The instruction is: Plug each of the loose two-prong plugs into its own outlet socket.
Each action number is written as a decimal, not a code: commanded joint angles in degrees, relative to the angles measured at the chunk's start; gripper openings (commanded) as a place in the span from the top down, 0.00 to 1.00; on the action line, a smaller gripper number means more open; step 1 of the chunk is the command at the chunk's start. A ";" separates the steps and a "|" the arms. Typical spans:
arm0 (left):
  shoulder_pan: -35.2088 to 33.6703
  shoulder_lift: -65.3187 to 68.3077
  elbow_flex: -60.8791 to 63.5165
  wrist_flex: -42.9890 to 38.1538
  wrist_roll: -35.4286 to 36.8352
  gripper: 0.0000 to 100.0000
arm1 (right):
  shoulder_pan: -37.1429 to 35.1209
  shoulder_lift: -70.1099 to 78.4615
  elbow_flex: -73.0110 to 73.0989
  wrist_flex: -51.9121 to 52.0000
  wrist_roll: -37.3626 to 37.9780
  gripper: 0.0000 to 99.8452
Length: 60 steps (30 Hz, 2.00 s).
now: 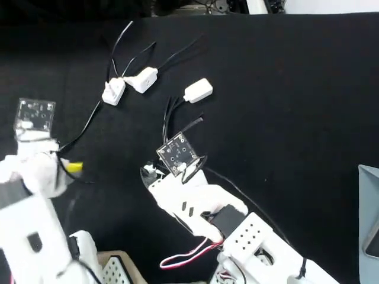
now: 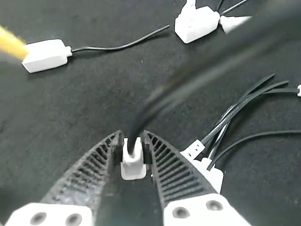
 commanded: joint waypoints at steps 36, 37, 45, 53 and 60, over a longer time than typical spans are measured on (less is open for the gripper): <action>-7.78 62.42 -19.38 -28.40 -27.60 0.81 | -0.09 -1.27 1.36 0.35 -2.11 0.99; -7.08 62.42 -19.56 -26.99 -27.60 0.85 | 0.53 -1.27 1.27 0.35 -2.11 0.99; 4.62 56.53 -20.62 -10.20 -21.71 0.97 | 7.91 -1.36 -1.10 0.44 -2.02 0.99; 20.26 45.10 -14.46 -8.70 -10.55 0.97 | 13.36 -1.36 -3.03 0.35 -2.02 0.99; 33.19 43.52 -5.49 -17.85 -3.25 0.97 | 16.18 -1.36 -3.82 0.26 -2.02 0.99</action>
